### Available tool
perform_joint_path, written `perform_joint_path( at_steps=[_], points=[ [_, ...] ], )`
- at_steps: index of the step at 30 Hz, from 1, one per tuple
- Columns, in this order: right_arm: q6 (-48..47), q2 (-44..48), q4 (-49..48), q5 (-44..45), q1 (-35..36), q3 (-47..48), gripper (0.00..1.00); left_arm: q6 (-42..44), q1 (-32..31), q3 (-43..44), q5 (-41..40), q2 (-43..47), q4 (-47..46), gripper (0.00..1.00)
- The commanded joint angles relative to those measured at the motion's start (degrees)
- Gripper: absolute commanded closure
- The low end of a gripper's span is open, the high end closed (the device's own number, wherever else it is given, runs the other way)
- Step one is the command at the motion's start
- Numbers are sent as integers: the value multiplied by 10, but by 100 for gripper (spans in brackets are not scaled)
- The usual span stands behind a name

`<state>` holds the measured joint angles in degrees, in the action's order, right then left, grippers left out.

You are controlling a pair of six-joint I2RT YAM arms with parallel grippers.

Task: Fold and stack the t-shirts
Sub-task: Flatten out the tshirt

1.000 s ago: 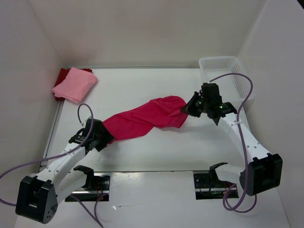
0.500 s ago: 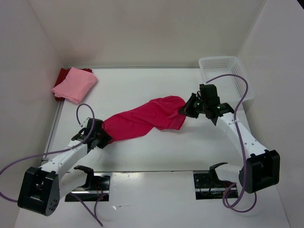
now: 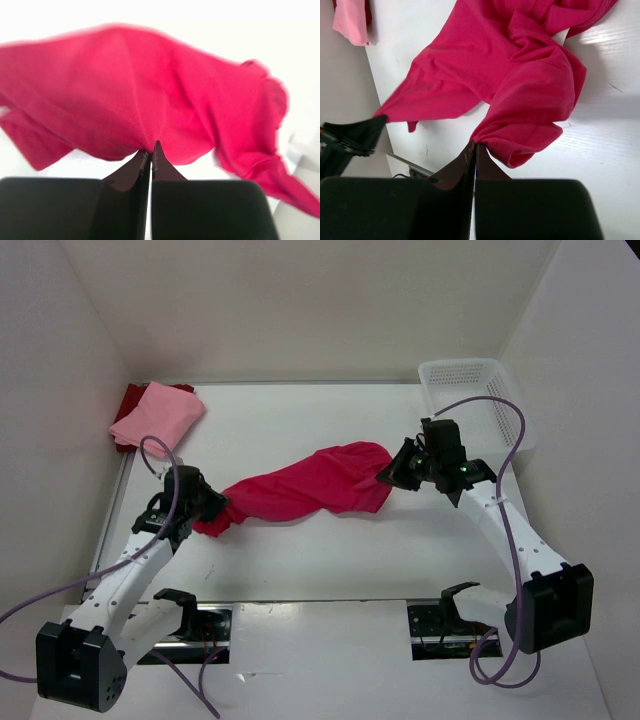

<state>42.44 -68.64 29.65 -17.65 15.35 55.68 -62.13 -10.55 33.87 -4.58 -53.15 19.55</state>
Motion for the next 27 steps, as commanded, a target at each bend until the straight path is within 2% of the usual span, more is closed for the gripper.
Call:
perform_joint_path(
  at_steps=[1,6,11,12,14,15,19,21,24,25,27],
  points=[
    [-17,46,39,3,-1,25,100,50,15,66,-1,15,22,100],
    [-24,87,122,-9,10,111,100,104,8,188,-22,27,86,100],
    [-31,94,173,-15,16,286,100,158,1,307,-64,44,157,100],
    [-31,80,179,-29,16,338,100,164,-5,346,-70,44,170,100],
    [-31,65,179,-34,16,384,100,183,-5,382,-82,38,170,100],
    [-37,25,165,-34,16,424,100,205,-11,441,-100,8,170,100],
    [-37,-17,111,-41,-8,403,100,233,-11,467,-105,-31,131,100],
    [-44,-73,84,-62,-46,396,100,238,-11,467,-92,-76,104,100],
    [-73,-173,75,-28,-69,436,100,244,-3,473,-64,-155,62,100],
    [-82,-196,92,-35,-69,491,100,229,10,473,-49,-177,55,100],
    [-88,-204,96,-46,-57,539,100,215,27,488,11,-177,41,100]
  ],
)
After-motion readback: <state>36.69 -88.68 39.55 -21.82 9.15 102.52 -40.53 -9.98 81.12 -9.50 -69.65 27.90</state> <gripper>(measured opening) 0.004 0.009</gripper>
